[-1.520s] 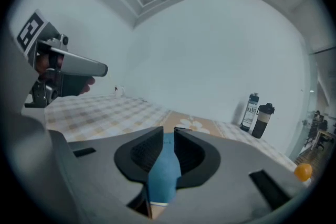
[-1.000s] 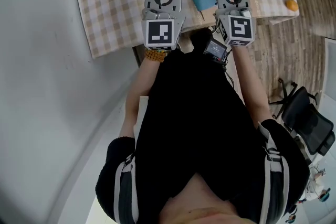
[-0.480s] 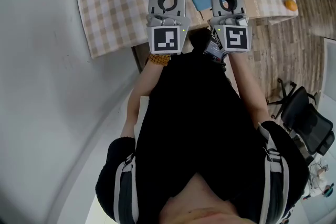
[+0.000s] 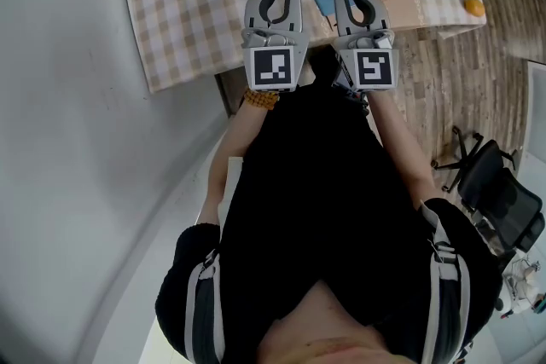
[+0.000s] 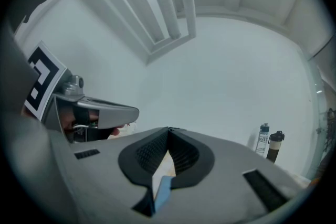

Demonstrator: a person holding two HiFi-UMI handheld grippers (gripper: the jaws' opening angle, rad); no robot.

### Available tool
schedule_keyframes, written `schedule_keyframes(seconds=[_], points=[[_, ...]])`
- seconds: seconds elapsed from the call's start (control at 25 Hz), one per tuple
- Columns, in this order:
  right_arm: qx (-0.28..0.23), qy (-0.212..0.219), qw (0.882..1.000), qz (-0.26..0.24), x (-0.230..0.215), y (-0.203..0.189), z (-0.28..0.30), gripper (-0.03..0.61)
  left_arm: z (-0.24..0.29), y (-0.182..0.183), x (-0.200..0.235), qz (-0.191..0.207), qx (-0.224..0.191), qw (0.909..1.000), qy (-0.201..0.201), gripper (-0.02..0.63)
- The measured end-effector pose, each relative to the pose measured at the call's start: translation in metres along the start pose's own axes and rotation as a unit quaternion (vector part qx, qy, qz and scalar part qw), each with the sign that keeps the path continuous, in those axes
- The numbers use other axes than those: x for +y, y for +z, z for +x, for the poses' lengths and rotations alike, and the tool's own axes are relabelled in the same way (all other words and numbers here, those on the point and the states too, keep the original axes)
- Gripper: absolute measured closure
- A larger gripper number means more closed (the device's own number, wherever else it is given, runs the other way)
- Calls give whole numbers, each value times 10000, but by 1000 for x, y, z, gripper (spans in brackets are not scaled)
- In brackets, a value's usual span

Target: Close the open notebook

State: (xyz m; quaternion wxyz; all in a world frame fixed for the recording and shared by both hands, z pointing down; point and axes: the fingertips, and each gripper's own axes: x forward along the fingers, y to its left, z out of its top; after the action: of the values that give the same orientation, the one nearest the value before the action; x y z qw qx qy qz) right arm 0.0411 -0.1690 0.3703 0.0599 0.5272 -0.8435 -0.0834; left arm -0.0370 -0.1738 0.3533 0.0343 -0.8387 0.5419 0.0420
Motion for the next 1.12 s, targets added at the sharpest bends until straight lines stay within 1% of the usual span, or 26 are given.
schedule_keyframes(seconds=[0.32, 0.52, 0.68, 0.8, 1.12], points=[[281, 123, 9995, 123, 6, -22, -10, 574, -10, -25, -1, 31, 230, 9997, -2, 603], [407, 63, 9991, 115, -1, -29, 21, 574, 17, -35, 23, 48, 298, 9995, -108, 603], [504, 34, 9986, 134, -6, -37, -2, 574, 1, -38, 3, 44, 371, 9992, -124, 603], [511, 3, 9986, 116, -9, -38, -12, 574, -7, -40, -2, 37, 393, 9991, -133, 602], [561, -9, 9983, 134, -9, -40, -18, 574, -13, -41, -5, 24, 421, 9990, -126, 603]])
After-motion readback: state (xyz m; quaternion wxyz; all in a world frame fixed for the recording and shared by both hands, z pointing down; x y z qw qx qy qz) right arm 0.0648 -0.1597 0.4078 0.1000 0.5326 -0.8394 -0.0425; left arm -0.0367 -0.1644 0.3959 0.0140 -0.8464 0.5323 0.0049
